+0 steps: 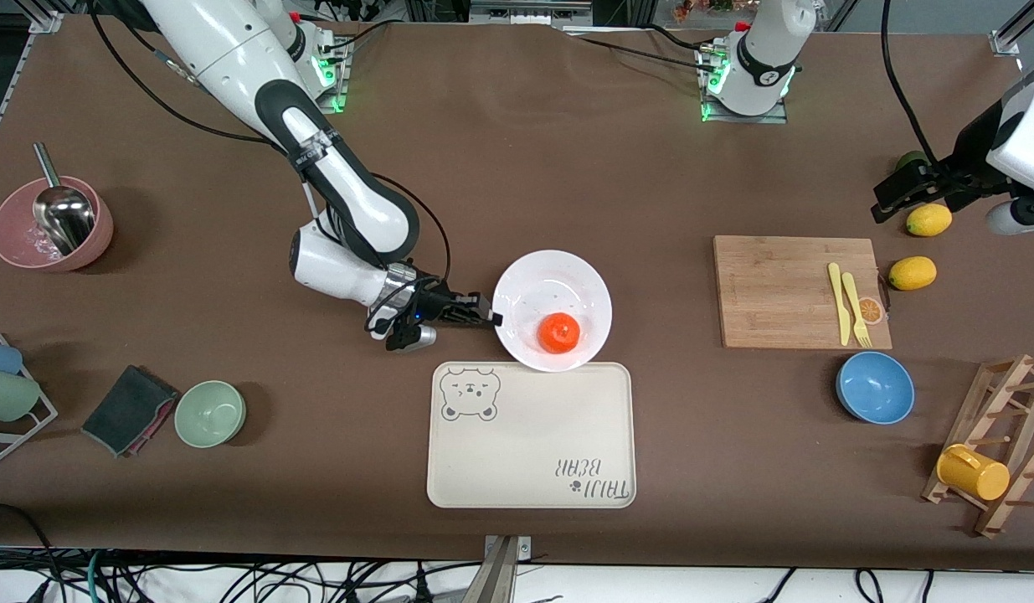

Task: Place orange and plate with both arms
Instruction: 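Slide the plate with the right gripper onto the bear tray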

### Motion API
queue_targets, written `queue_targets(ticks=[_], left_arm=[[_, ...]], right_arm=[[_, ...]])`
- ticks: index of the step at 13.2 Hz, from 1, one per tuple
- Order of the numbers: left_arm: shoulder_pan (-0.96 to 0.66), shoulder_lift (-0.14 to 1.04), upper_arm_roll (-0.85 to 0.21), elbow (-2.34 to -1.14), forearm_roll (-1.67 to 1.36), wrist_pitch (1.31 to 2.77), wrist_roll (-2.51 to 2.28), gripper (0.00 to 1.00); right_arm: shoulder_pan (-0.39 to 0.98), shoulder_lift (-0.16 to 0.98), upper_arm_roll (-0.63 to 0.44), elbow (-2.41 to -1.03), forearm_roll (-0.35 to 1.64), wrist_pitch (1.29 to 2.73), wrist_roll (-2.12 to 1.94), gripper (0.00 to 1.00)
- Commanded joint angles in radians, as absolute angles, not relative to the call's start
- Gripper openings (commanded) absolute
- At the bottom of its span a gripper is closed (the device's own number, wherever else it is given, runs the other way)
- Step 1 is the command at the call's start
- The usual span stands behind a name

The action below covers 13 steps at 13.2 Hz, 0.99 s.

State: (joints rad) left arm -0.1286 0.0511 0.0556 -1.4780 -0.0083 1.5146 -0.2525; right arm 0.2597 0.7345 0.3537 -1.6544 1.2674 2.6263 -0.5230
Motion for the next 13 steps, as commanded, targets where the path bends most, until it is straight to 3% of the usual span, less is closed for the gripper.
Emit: queue_targets(ticks=[1, 8, 13], left_arm=[[-0.135, 0.063, 0.058, -1.447, 0.003, 1.496, -0.261, 1.00], [-0.135, 0.063, 0.057, -1.447, 0.003, 1.496, -0.261, 1.00], [-0.135, 0.063, 0.057, -1.447, 0.002, 1.496, -0.261, 1.00]], right_arm=[[0.255, 0.860, 0.364, -1.470, 1.290, 2.632, -0.534, 0.00], [0.256, 1.092, 0.313, -1.132, 1.290, 2.632, -0.477, 0.00], [0.279, 1.166, 0.273, -1.082, 1.284, 2.654, -0.480, 0.00]])
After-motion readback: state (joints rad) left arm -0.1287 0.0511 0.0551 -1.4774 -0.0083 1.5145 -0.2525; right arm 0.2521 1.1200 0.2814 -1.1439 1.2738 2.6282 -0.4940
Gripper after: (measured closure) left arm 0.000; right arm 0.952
